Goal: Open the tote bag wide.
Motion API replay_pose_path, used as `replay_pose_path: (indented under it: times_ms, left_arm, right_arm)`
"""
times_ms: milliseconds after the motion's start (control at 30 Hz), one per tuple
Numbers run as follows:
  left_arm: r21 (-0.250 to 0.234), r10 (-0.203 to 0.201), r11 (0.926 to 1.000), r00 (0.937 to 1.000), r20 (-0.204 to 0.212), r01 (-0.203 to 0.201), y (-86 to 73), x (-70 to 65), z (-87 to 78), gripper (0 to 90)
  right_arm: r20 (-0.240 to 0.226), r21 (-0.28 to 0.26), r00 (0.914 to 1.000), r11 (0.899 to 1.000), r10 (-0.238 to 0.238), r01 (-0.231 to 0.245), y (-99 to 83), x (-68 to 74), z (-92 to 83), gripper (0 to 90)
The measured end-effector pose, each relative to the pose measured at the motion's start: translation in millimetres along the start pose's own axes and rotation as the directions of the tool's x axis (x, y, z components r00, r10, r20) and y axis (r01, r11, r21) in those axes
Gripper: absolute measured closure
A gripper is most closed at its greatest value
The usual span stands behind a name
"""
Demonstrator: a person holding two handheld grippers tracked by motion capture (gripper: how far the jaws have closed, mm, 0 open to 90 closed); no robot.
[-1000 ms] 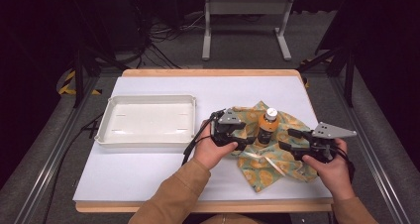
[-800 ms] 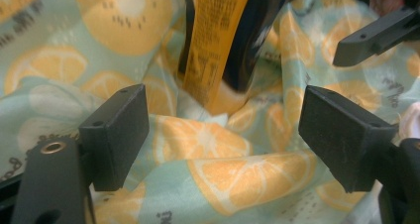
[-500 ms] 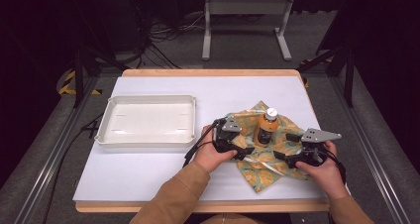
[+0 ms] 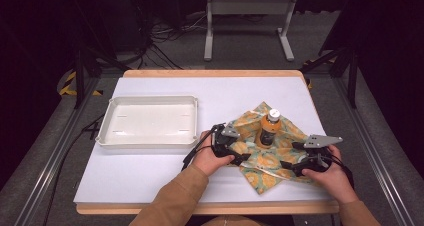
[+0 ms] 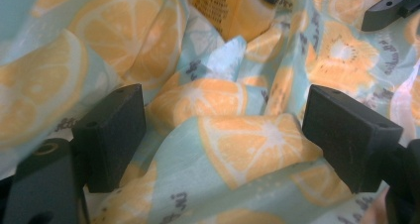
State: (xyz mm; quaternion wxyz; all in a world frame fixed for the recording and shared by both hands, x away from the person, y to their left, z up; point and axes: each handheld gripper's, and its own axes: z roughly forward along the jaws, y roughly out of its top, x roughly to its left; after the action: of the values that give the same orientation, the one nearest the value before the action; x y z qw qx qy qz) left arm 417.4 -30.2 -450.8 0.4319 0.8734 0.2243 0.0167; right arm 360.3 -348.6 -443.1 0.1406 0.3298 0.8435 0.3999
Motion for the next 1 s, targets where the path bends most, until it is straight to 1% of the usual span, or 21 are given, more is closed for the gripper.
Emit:
replay_pose_path:
  times_ms: [33,67,133,200,233,267,300,333,367,433,467,533,567,600,633,700,767,833,867,1000]
  left_arm:
    - [0.000,0.000,1.0000,1.0000,0.000,0.000,0.0,0.0,0.0,17.7]
    - [-0.002,0.006,1.0000,1.0000,-0.002,-0.006,-0.1,0.3,-0.6,17.7]
    - [0.005,-0.001,1.0000,1.0000,-0.001,0.001,-1.1,0.7,-1.2,17.7]
    - [0.002,-0.014,0.9999,0.9999,0.003,0.014,-1.8,1.8,-2.3,17.6]
    - [0.006,-0.009,0.9999,1.0000,-0.004,0.009,-2.3,2.6,-3.5,17.6]
    - [0.003,-0.011,0.9999,0.9999,-0.002,0.011,-2.7,3.1,-4.5,17.5]
    - [-0.003,-0.009,1.0000,1.0000,-0.004,0.009,-2.8,3.6,-5.4,17.2]
    - [-0.008,-0.021,0.9997,0.9998,0.005,0.021,-2.8,3.5,-7.4,16.5]
    - [-0.020,-0.022,0.9996,0.9997,0.009,0.022,-2.2,3.7,-9.6,16.1]
    - [-0.048,-0.018,0.9987,0.9997,0.014,0.018,-0.2,3.0,-14.0,15.7]
    - [-0.048,-0.018,0.9987,0.9997,0.014,0.018,-0.2,3.0,-14.0,15.5]
    - [-0.068,-0.010,0.9976,0.9997,0.021,0.011,1.6,2.2,-18.0,15.4]
    - [-0.083,-0.004,0.9965,0.9998,0.020,0.005,3.2,0.9,-21.4,15.1]
    - [-0.083,-0.004,0.9965,0.9998,0.020,0.005,3.2,0.9,-21.4,15.1]
    - [-0.094,0.000,0.9956,1.0000,0.010,0.001,4.3,-0.1,-23.9,15.1]
    - [-0.115,0.004,0.9934,0.9999,0.010,-0.003,7.0,-1.3,-28.5,14.3]
    - [-0.142,0.006,0.9899,0.9999,0.014,-0.004,10.9,-3.0,-33.9,14.2]
    - [-0.160,0.017,0.9870,0.9997,0.015,-0.014,14.8,-4.5,-38.6,14.1]
    - [-0.166,0.015,0.9861,0.9997,0.017,-0.012,16.2,-5.5,-40.5,14.1]
    - [-0.198,0.039,0.9795,0.9992,0.011,-0.036,25.5,-10.0,-48.7,14.0]
  right_arm:
    - [0.000,0.000,1.0000,1.000,0.000,0.000,0.0,0.0,0.0,11.0]
    - [-0.003,0.016,1.0000,1.000,-0.001,0.001,-1.0,-0.1,-0.4,11.1]
    - [0.002,0.040,1.0000,0.999,-0.004,0.004,-3.7,-0.5,-3.1,11.2]
    - [0.005,0.048,1.0000,0.999,0.005,-0.005,-5.9,-2.1,-5.9,11.7]
    - [0.006,0.051,0.9999,0.999,0.011,-0.011,-6.5,-2.7,-6.7,11.7]
    - [0.010,0.057,0.9999,0.998,0.013,-0.014,-6.8,-3.5,-7.8,11.7]
    - [0.013,0.062,0.9999,0.998,0.010,-0.011,-6.7,-3.7,-8.4,11.7]
    - [0.013,0.065,0.9999,0.998,0.008,-0.008,-6.4,-3.6,-8.7,11.6]
    - [0.013,0.069,0.9999,0.998,0.005,-0.006,-5.8,-3.4,-9.2,11.3]
    - [0.015,0.059,0.9999,0.998,0.001,-0.002,-3.9,-3.0,-10.9,11.2]
    - [0.015,0.059,0.9999,0.998,0.001,-0.002,-3.9,-3.0,-10.9,11.2]
    - [0.026,0.027,0.9996,1.000,-0.008,0.007,-0.8,-2.6,-15.2,12.3]
    - [0.036,-0.004,0.9993,1.000,-0.008,0.008,1.2,-2.6,-19.0,12.3]
    - [0.036,-0.004,0.9993,1.000,-0.008,0.008,1.2,-2.6,-19.0,12.3]
    - [0.033,-0.014,0.9994,1.000,-0.006,0.007,1.8,-2.3,-20.3,12.3]
    - [0.034,-0.046,0.9994,0.999,-0.006,0.008,2.5,-1.6,-23.6,12.3]
    - [0.033,-0.076,0.9994,0.997,-0.004,0.006,3.2,-0.7,-26.7,12.3]
    - [0.033,-0.108,0.9994,0.994,-0.004,0.007,4.3,0.3,-29.4,12.9]
    - [0.031,-0.122,0.9995,0.993,-0.003,0.006,5.1,0.9,-30.6,13.2]
    - [0.027,-0.156,0.9996,0.988,-0.003,0.007,8.5,3.2,-33.7,13.3]
